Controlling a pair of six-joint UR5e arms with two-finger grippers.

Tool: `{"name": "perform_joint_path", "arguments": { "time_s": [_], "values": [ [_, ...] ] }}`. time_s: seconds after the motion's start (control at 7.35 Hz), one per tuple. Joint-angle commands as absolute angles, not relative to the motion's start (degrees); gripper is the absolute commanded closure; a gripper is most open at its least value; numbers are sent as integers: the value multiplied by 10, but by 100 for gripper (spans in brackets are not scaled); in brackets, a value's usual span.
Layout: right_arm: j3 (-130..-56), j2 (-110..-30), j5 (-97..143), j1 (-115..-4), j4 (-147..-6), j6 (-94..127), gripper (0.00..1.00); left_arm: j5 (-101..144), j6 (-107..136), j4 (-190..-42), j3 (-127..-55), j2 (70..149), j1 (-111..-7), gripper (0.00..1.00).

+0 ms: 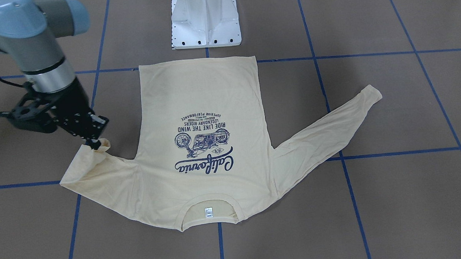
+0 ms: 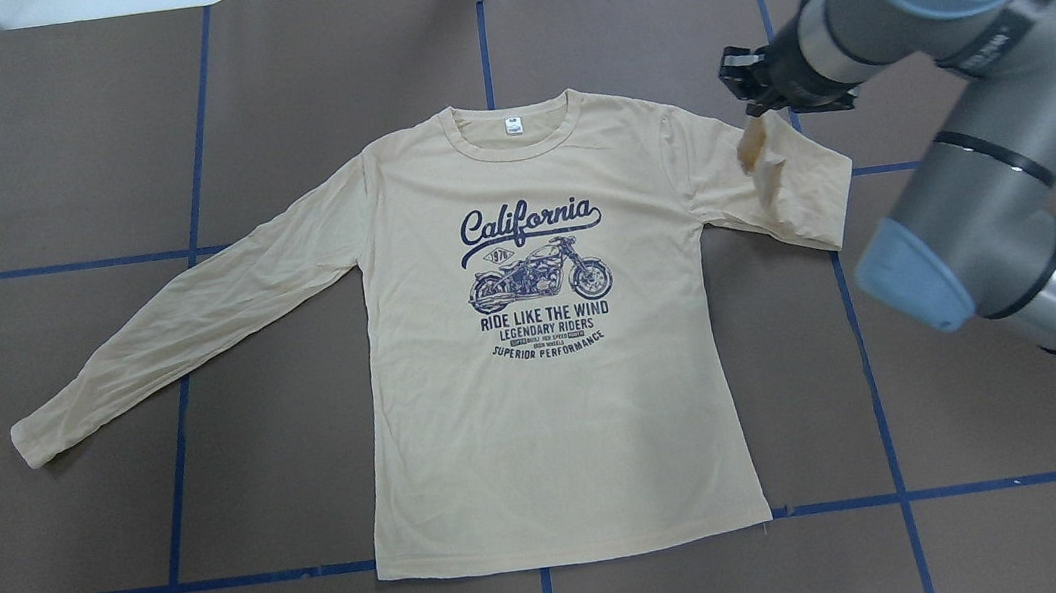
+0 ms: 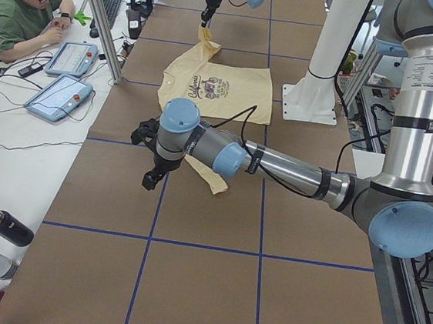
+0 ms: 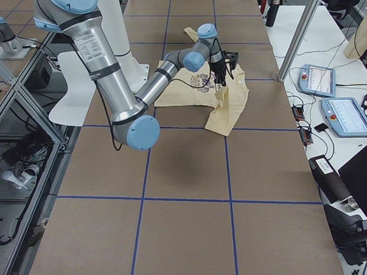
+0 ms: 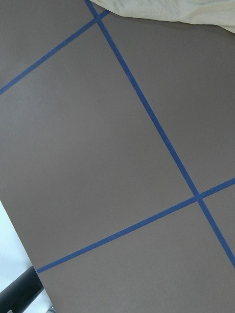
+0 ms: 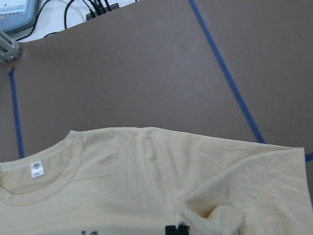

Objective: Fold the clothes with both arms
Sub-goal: 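Carry the sleeve across the shirt toward the other sleeve with the right gripper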

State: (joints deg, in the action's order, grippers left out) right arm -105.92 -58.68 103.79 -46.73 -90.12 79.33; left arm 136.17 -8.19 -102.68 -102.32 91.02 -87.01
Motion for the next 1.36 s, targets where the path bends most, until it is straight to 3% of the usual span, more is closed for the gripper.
{"name": "perform_joint_path", "arguments": {
  "time_s": [0.0, 0.41, 0.82, 0.95, 1.09, 1.22],
  "values": [
    [-946, -413, 982, -439, -953, 858, 100, 1362, -83, -1027, -1015, 911, -870, 0],
    [-662, -172, 940, -405, -947, 900, 100, 1362, -83, -1027, -1013, 911, -870, 0],
    [-546, -124, 866, -344, -836, 925, 100, 1362, -83, -1027, -1009, 911, -870, 0],
    [-526, -109, 864, -333, -820, 925, 8, 1362, -83, -1028, -1006, 912, -869, 0],
    [-523, -98, 864, -328, -819, 932, 2, 1362, -83, -1028, -1006, 912, -868, 0],
    [-513, -85, 865, -327, -819, 933, 2, 1362, -83, -1028, -1006, 912, -867, 0]
  ]
}}
